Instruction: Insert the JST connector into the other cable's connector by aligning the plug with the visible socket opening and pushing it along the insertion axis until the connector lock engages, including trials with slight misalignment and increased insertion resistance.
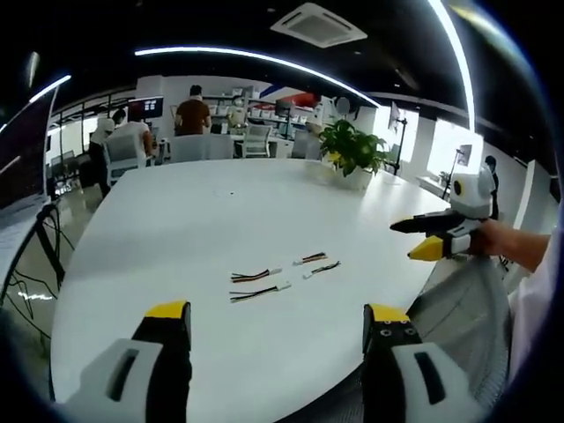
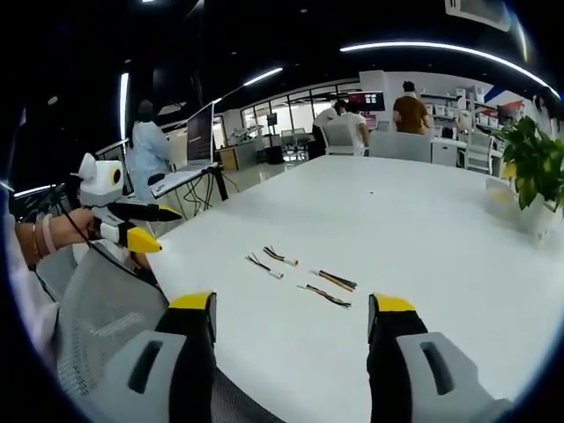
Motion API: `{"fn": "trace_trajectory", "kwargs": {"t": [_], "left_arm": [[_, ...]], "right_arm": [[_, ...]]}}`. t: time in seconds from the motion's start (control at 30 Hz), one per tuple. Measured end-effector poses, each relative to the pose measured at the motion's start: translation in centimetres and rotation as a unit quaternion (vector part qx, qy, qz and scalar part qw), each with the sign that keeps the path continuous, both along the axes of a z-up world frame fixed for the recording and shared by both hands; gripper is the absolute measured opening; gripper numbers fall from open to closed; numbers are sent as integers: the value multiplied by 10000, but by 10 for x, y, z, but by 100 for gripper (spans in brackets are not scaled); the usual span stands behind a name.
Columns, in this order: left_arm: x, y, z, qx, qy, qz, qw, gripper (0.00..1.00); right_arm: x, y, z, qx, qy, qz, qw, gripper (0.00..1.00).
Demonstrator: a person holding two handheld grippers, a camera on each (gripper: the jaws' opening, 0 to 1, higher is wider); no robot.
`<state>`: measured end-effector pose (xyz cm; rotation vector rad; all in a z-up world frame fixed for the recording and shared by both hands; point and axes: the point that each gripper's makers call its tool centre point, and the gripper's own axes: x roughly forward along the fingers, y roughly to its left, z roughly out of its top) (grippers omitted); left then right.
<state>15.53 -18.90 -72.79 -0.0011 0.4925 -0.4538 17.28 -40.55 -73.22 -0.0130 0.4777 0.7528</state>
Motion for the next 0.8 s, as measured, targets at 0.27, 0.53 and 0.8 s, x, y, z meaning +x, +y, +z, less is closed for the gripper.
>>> {"fn": "trace_trajectory", "kwargs": {"t": [0.27,0.53,0.8], "left_arm": [[8,-5,0,-92,39,-137,9999,76],[23,-13,10,48,-155,-419,9990,72],[46,-31,30,76,-454,-736,9962,70]], "right_arm": [[4,5,7,136,-21,189,9997,66],[11,17,11,194,-25,484,9986,62],[16,27,8,29,-135,771,9969,60]]}}
